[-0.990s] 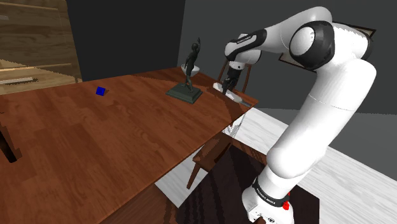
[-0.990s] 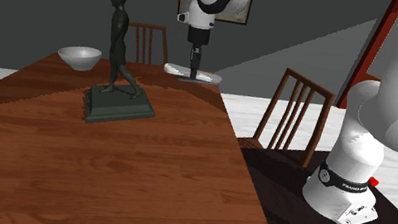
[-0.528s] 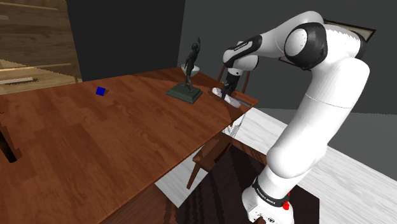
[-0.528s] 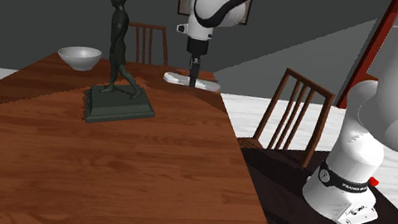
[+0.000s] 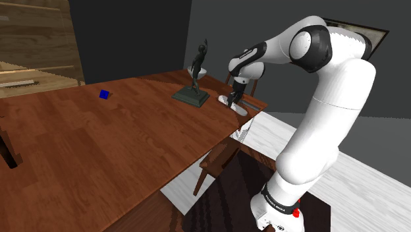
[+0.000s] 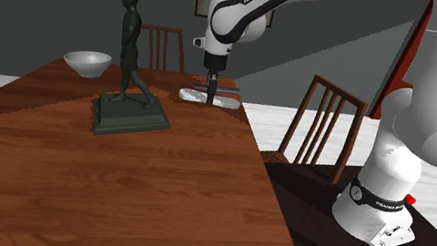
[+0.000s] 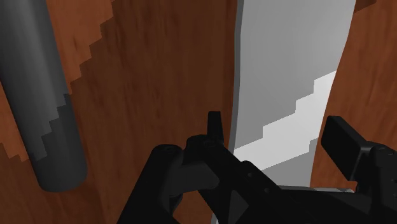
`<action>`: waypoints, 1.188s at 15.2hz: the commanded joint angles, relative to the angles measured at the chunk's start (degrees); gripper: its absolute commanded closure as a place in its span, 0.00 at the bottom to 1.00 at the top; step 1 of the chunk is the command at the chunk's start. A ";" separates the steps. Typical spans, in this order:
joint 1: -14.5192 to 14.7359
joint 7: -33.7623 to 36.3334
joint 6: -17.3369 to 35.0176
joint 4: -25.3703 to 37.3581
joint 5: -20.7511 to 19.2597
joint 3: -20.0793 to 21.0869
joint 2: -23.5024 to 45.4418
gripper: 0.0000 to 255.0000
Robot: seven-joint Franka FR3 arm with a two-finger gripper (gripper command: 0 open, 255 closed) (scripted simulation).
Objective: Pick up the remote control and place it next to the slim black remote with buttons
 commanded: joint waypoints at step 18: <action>0.26 1.29 -6.52 3.09 -1.90 -0.38 -3.75 0.00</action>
